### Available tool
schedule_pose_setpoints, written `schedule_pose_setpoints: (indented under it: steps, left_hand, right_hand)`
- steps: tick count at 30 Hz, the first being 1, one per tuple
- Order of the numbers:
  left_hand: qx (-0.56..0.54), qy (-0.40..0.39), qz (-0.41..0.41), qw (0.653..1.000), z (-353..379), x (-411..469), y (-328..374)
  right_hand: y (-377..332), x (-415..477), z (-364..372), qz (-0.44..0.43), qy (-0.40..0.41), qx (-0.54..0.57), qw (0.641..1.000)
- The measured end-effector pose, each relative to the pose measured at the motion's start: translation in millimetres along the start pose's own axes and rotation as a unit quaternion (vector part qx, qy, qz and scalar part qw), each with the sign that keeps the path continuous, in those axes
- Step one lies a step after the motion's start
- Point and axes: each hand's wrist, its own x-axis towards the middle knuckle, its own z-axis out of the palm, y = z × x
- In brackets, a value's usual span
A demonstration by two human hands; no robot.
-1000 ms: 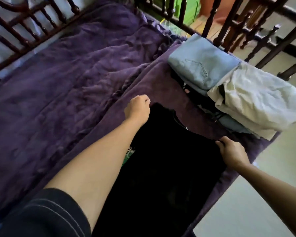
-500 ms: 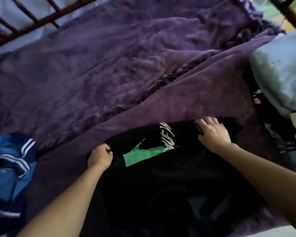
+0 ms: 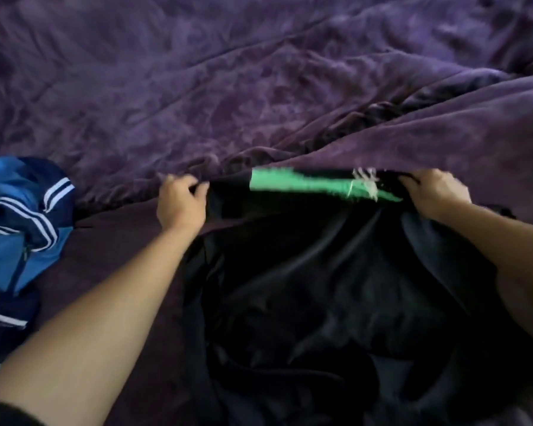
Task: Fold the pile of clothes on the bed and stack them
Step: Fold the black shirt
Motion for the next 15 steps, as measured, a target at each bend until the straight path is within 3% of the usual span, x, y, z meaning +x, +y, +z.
schedule_pose_setpoints:
  steps: [5, 7, 10, 12, 15]
  left_hand:
    - [-0.028, -0.005, -0.022, 0.999, -3.2, 40.0, 15.1]
    - [0.015, -0.087, -0.053, 0.995, 7.1, 19.5, -4.3]
    - [0.18, -0.223, -0.045, 0.957, 29.3, -29.6, -42.4]
    - [0.222, -0.179, 0.01, 0.958, 39.4, -41.4, -59.8]
    - [0.142, -0.049, 0.002, 0.989, 39.8, -14.1, -61.5]
  right_hand:
    - [-10.2, 19.8, -15.0, 0.095, 0.058, 0.069, 0.991]
    - [-14.4, 7.8, -6.7, 0.045, 0.062, 0.046, 0.996]
    - [-15.0, -11.6, 16.5, -0.034, -0.017, -0.058, 0.998]
    - [-9.0, -11.0, 28.4, -0.032, -0.032, -0.096, 0.994]
    - [-5.5, 3.7, 28.1, 0.014, 0.041, -0.019, 0.999]
